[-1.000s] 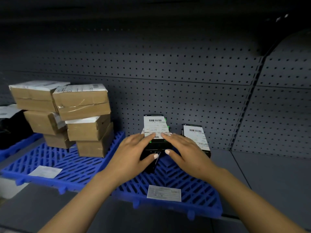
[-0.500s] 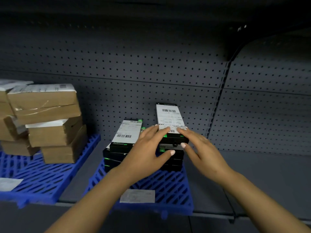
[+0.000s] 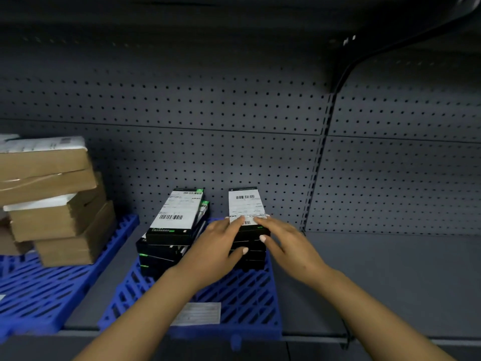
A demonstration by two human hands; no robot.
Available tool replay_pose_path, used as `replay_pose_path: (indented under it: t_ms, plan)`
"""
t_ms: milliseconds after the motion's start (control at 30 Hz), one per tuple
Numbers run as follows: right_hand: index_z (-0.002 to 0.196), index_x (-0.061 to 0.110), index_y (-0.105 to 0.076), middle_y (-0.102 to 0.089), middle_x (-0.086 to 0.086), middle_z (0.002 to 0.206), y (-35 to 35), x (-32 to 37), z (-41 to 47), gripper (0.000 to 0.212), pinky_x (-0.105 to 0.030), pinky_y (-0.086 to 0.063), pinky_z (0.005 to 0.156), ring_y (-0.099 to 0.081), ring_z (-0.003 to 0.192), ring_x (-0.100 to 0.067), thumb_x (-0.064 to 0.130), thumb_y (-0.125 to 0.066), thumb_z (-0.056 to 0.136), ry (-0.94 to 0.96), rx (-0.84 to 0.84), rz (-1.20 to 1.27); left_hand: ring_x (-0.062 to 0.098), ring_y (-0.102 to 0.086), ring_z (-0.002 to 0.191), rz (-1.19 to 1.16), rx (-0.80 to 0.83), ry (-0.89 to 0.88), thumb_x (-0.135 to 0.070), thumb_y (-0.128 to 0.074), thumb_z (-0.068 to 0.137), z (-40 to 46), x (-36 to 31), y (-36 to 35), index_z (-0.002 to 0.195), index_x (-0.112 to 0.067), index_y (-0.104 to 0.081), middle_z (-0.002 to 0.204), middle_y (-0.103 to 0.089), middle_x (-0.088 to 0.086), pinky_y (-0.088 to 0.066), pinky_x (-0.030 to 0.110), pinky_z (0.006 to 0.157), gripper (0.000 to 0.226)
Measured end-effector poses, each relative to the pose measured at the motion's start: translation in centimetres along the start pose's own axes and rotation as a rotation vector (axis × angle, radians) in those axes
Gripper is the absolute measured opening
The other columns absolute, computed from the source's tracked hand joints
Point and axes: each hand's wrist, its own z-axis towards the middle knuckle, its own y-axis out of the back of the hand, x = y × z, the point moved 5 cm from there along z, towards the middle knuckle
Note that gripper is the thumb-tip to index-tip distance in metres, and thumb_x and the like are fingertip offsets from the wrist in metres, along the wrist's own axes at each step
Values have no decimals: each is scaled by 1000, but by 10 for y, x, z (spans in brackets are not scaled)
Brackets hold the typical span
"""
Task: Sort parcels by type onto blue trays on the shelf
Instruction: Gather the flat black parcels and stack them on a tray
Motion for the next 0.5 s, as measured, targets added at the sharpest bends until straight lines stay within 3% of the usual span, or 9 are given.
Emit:
replay_pose_path:
  t_ms: [133, 267, 500]
  plan:
    - [144, 32, -35, -41, 7, 145, -7, -6, 2, 45, -26, -31, 108, -37, 132, -11, 32, -43, 99, 18, -4, -25, 27, -35, 132, -31, -11, 8, -34, -48, 97, 6, 12, 0, 148, -26, -27, 147, -39, 5, -32, 38, 109, 56]
    - [145, 32, -31, -50, 6, 137, -6, -7, 0, 48, -24, -35, 98, -44, 123, -12, 35, -44, 99, 52, -11, -99, 23, -41, 125, -47, -27, -13, -31, -51, 97, 7, 11, 4, 146, -28, -32, 137, -51, 4, -32, 29, 103, 53]
    - [144, 31, -32, -62, -2, 118, -11, -8, 1, 49, -29, -47, 82, -57, 100, -15, 34, -47, 97, 14, -29, -89, 16, -45, 119, -108, -17, -18, -24, -51, 97, 11, 9, 4, 147, -28, -31, 132, -54, 3, -33, 18, 94, 54]
